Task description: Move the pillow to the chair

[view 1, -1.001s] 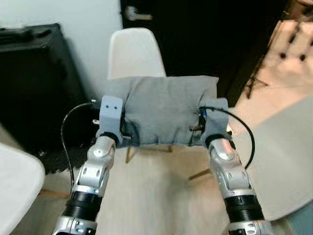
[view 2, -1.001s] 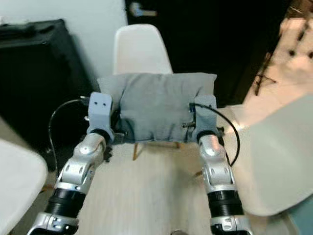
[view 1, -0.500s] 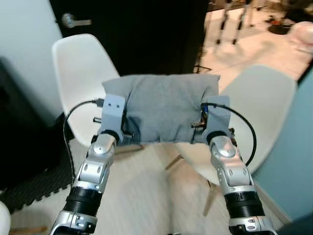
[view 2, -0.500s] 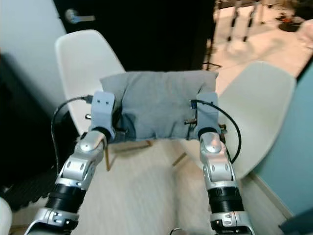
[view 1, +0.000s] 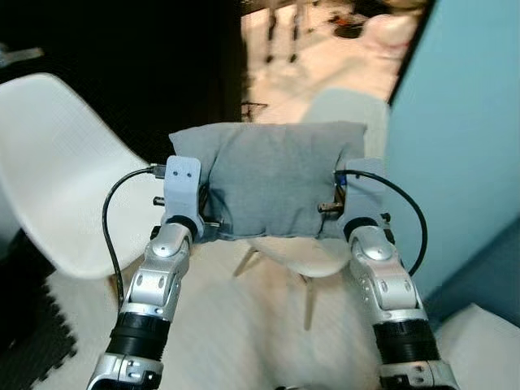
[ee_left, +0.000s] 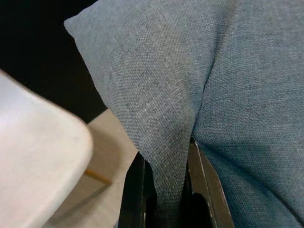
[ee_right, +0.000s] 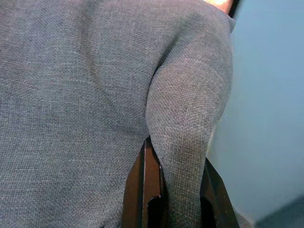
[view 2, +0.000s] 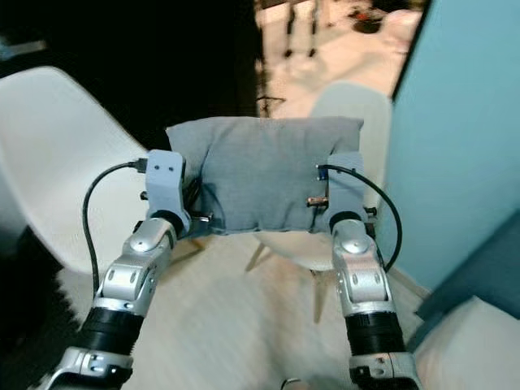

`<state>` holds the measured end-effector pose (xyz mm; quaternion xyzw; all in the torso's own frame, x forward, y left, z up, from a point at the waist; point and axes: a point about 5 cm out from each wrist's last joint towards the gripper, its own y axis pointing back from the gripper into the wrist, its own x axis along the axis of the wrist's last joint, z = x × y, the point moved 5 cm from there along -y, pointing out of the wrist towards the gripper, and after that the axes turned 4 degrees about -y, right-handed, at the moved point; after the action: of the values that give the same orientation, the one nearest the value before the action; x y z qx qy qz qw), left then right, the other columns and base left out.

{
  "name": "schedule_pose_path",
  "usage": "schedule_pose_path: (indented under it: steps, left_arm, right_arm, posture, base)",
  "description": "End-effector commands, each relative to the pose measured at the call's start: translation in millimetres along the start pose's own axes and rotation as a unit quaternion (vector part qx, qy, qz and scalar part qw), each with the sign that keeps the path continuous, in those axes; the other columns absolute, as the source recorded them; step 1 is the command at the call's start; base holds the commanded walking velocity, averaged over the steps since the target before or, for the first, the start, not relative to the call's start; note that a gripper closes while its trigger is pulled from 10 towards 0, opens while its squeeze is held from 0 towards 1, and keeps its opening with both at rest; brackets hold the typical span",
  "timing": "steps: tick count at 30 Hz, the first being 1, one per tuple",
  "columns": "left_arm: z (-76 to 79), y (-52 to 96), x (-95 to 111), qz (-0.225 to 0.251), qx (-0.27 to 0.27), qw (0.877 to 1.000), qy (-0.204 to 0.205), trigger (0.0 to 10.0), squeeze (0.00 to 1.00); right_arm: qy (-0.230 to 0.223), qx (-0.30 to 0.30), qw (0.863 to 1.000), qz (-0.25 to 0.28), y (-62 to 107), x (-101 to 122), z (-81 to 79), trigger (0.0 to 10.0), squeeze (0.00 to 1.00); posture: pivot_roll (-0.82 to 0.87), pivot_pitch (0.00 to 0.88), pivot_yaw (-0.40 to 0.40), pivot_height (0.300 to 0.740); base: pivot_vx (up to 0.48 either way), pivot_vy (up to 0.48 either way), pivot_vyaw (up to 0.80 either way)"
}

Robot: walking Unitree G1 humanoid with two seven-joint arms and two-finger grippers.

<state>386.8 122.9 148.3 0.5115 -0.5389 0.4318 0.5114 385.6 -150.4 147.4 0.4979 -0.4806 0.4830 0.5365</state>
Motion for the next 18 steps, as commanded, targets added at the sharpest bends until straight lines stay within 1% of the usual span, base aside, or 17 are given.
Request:
schedule_pose_path:
  steps: [1, 4, 5, 6, 9, 10, 13, 15, 17, 18]
  left_arm:
    - [3.4, -2.0, 8, 0.012, -0.003, 1.000, 0.007, 10.0, 0.00]
    - [3.5, -2.4, 8, 0.012, -0.004, 1.000, 0.011, 10.0, 0.00]
    - [1.9, -3.3, 6, 0.010, -0.002, 1.000, 0.000, 10.0, 0.00]
    - [-0.7, -4.2, 7, 0.009, 0.002, 1.000, 0.002, 10.0, 0.00]
    - [-1.9, -5.0, 9, 0.010, 0.003, 1.000, 0.004, 10.0, 0.00]
    - [-2.5, -6.0, 8, 0.009, 0.001, 1.000, -0.003, 10.0, 0.00]
    - [-3.7, -6.7, 8, 0.009, 0.003, 1.000, -0.005, 10.0, 0.00]
    - [-0.4, -5.3, 11, 0.018, -0.005, 1.000, 0.020, 10.0, 0.00]
    - [2.3, -4.1, 12, 0.024, -0.008, 0.999, 0.028, 10.0, 0.00]
    - [2.3, -4.1, 12, 0.024, -0.008, 0.999, 0.028, 10.0, 0.00]
  right_arm:
    - [-0.001, 0.017, 1.000, 0.009, -0.6, 6, -9.6, 10.0, 0.00]
    - [-0.001, 0.017, 1.000, 0.010, -0.8, 7, -9.9, 10.0, 0.00]
    - [-0.005, 0.013, 1.000, 0.007, -0.8, 6, -9.4, 10.0, 0.00]
    - [-0.006, 0.014, 1.000, 0.006, -0.7, 5, -10.2, 10.0, 0.00]
    - [-0.007, 0.015, 1.000, 0.007, -0.5, 6, -11.0, 10.0, 0.00]
    - [-0.011, 0.012, 1.000, 0.003, -0.1, 5, -10.7, 10.0, 0.00]
    - [-0.013, 0.012, 1.000, 0.001, 0.0, 3, -11.0, 10.0, 0.00]
    - [-0.012, 0.021, 1.000, 0.002, 0.3, 4, -14.1, 10.0, 0.00]
    - [-0.024, 0.053, 0.998, -0.002, 0.5, 3, -22.3, 10.0, 0.00]
    - [-0.024, 0.053, 0.998, -0.002, 0.5, 3, -22.3, 10.0, 0.00]
  posture:
    - [0.00, 0.105, 0.020, 0.740]
    - [0.00, 0.105, 0.020, 0.740]
    - [0.00, 0.105, 0.022, 0.740]
    - [0.00, 0.104, 0.039, 0.740]
    - [0.00, 0.106, 0.032, 0.740]
    - [0.00, 0.107, 0.025, 0.740]
    - [0.00, 0.112, 0.033, 0.740]
    - [-0.01, 0.106, 0.031, 0.740]
    - [0.00, 0.110, 0.021, 0.740]
    - [0.00, 0.110, 0.021, 0.740]
  base:
    - [0.000, 0.000, -0.80]
    - [0.000, 0.000, -0.80]
    - [0.000, 0.000, -0.80]
    - [0.000, 0.000, -0.80]
    - [0.000, 0.000, -0.80]
    - [0.000, 0.000, -0.80]
    - [0.000, 0.000, -0.80]
    - [0.000, 0.000, -0.80]
    - [0.000, 0.000, -0.80]
    - [0.000, 0.000, -0.80]
